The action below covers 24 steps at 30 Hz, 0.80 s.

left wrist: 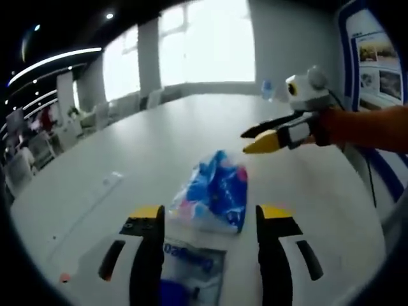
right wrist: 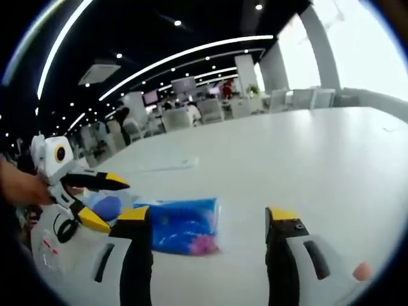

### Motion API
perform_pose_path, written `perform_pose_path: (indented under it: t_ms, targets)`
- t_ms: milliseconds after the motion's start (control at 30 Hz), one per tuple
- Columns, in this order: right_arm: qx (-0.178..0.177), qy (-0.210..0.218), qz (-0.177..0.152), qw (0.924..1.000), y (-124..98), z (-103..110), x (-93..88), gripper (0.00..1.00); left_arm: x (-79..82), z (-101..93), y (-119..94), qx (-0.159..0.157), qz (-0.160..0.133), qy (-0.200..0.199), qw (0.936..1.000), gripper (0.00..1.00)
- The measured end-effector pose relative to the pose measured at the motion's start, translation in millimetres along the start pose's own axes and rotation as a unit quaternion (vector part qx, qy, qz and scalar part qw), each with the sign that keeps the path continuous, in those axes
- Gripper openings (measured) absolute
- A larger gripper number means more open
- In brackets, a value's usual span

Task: Arrange the tabletop items into an orderly group along one side of the table until the central work area is clear of visible clutter.

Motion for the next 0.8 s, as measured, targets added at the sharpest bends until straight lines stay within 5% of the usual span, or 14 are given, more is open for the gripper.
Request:
perform_pose_path:
  t_ms: [167,333,800]
  targets:
    - [0.019,0.003,-0.012,0.9997,-3,11,2.8,0.91,4.6,-5.2,-5,-0.005,-0.010,0.003,0.9999,0.78]
    - [0.035,-0.005,-0.016,0.9992,-9,21,4.5,0.99,6.4,-15.4,-15,-0.031,-0.007,0.008,0.9995,0.79]
    - [0.089,-0.009,-0.001,0.9960,-33,58,1.2,1.00,11.0,-37.0,-63,-0.069,-0.019,0.012,0.9974,0.95]
Point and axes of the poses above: the point that each gripper's makers call its tool centre point, and the gripper's own axes: y roughly forward along the fingers, z roughly to its left, x roughly out of its top, the point moved 4 cm from there along -y, roughly backward along the fingers, and after that the axes turned 7 degrees about x, right-handed, at the moved point
